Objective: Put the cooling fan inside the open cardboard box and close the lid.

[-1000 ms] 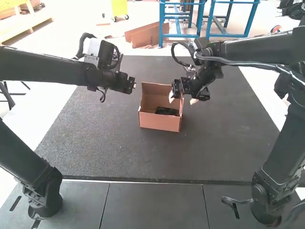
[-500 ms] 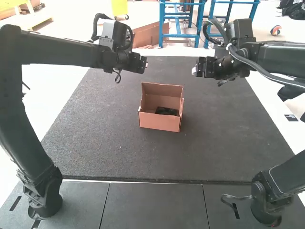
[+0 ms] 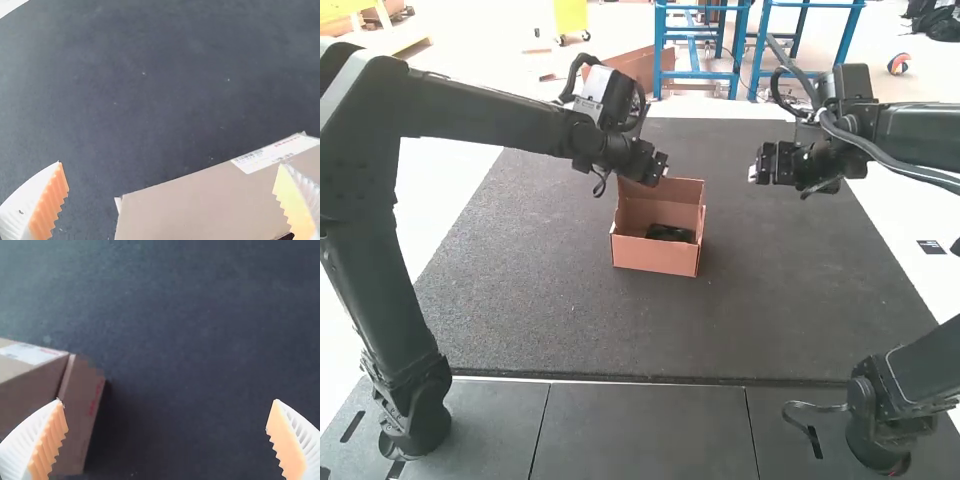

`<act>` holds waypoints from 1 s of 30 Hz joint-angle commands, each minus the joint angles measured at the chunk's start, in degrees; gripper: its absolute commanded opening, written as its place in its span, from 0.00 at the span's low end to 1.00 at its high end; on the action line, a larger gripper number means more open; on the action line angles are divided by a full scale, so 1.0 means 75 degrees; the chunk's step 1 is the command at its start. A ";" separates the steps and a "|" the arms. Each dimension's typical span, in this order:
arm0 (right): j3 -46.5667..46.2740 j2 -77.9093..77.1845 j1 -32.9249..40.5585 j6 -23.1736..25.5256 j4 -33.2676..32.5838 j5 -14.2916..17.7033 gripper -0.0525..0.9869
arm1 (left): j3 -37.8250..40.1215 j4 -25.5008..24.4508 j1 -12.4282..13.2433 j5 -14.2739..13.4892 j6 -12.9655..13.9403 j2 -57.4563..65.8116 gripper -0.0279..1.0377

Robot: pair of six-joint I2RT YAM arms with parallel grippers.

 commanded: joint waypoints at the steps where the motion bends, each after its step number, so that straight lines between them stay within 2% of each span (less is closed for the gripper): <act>1: 0.0278 -0.0170 -0.0210 0.0214 0.0012 -0.0477 0.93 | -0.0089 -0.0242 -0.0013 0.0140 -0.0245 -0.0006 0.94; 5: 0.0255 -0.0170 -0.0351 0.0214 0.0012 -0.0500 0.93 | -0.0347 -0.0687 -0.0025 0.0281 -0.0327 -0.0006 0.94; 8: 0.0231 -0.0170 -0.0433 0.0214 0.0012 -0.0547 0.93 | -0.0593 -0.0757 -0.0013 0.0351 -0.0386 -0.0006 0.94; 21: 0.0231 -0.0323 -0.0503 0.0273 0.0000 -0.0688 0.93 | -0.1320 0.0051 -0.0107 0.0339 -0.0362 0.0568 0.94; 30: 0.0208 -0.0323 -0.0515 0.0226 -0.0035 -0.0676 0.93 | -0.0992 -0.0078 -0.0072 0.0351 -0.0374 0.0697 0.94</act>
